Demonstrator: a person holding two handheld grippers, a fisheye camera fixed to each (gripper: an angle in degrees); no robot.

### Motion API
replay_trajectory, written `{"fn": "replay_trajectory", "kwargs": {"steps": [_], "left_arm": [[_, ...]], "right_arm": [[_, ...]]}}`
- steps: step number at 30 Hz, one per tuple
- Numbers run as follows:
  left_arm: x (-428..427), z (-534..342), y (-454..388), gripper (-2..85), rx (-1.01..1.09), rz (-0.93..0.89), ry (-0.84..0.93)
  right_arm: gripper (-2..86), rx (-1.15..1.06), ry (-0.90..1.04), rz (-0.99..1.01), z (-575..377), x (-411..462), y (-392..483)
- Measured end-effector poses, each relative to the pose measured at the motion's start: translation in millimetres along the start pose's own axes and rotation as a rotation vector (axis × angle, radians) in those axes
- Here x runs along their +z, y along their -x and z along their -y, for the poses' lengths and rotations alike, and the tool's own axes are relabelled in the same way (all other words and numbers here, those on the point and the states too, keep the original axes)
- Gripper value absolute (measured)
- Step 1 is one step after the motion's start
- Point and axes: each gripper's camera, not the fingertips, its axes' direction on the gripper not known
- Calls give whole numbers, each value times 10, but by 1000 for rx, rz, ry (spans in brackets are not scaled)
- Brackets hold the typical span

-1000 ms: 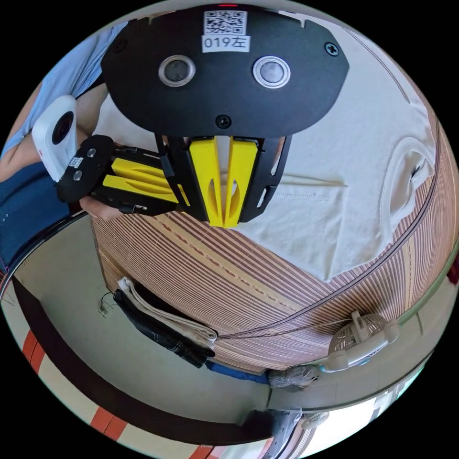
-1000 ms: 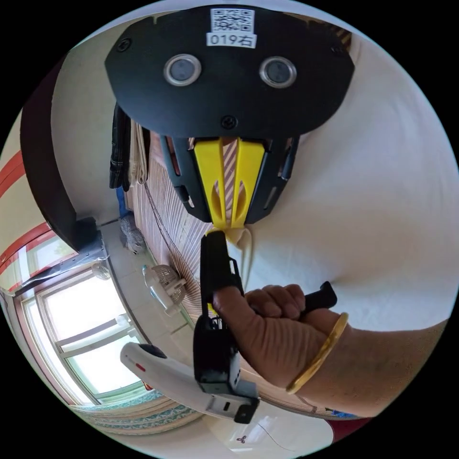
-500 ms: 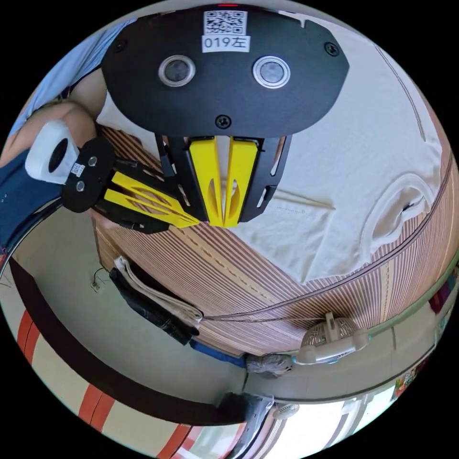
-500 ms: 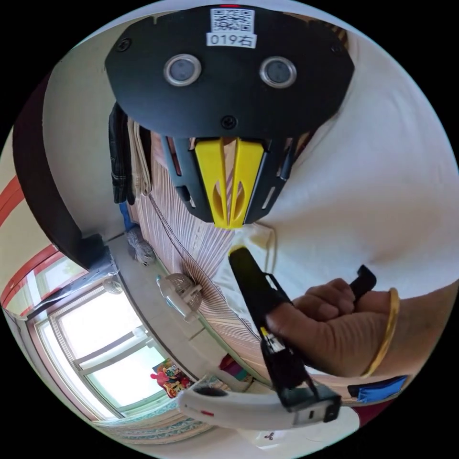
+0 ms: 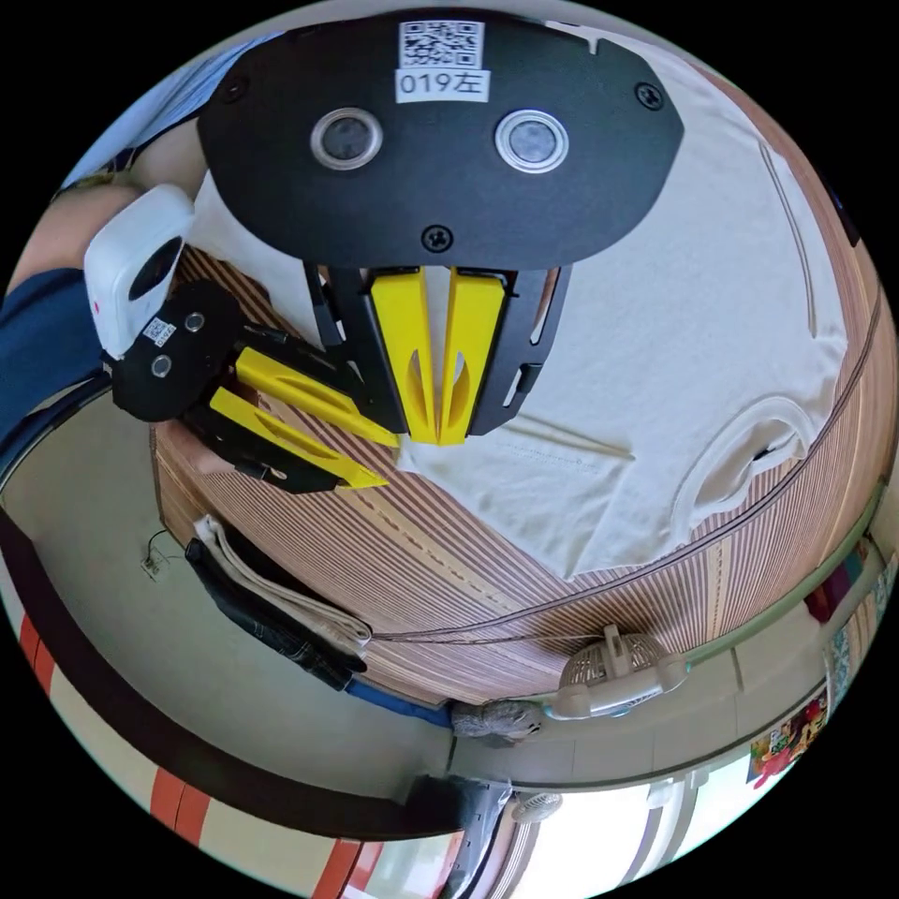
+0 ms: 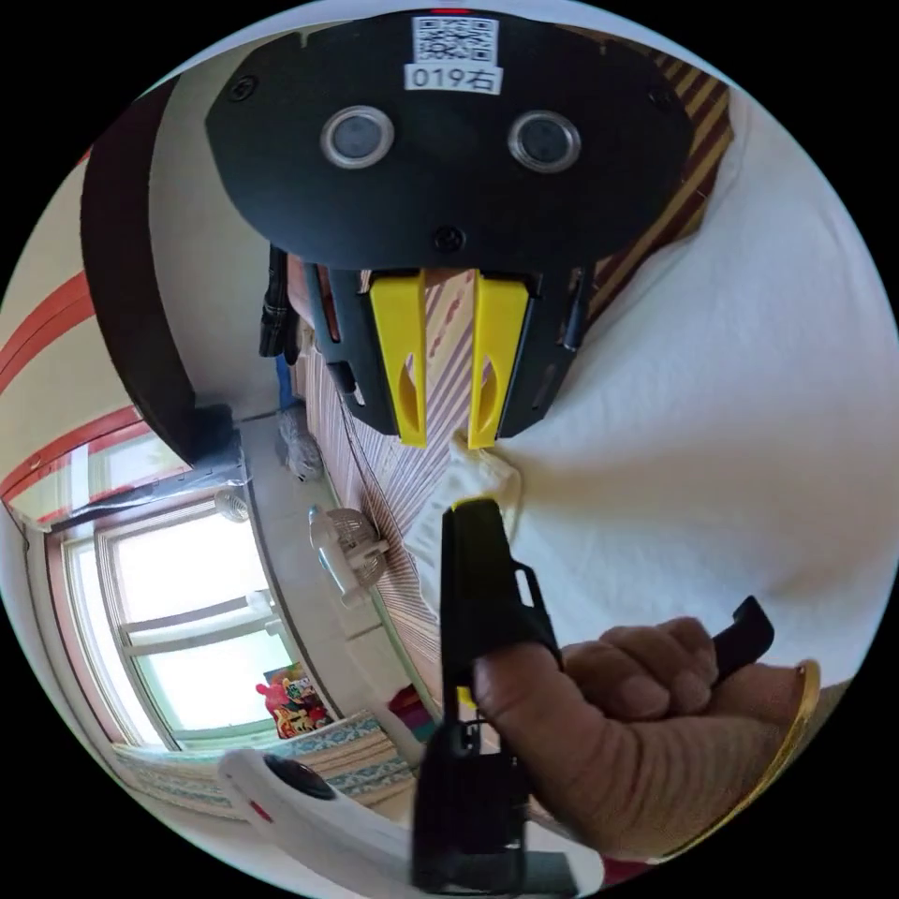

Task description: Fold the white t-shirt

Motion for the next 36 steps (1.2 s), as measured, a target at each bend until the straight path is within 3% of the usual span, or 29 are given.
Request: {"fn": "replay_trajectory", "kwargs": {"steps": [11, 15, 28, 36], "left_arm": [[-177, -300, -19, 9, 20, -6, 38], [-285, -433, -30, 9, 25, 5, 34], [-655, -877, -48, 10, 75, 29, 39], [-1387, -1641, 167, 11, 10, 27, -63]], "right_arm": [[11, -22, 36, -90, 129, 62, 118], [-2, -6, 60, -31, 122, 70, -17], [6, -3, 57, -8, -73, 167, -343], [48, 131, -37, 122, -493, 131, -1110]]}}
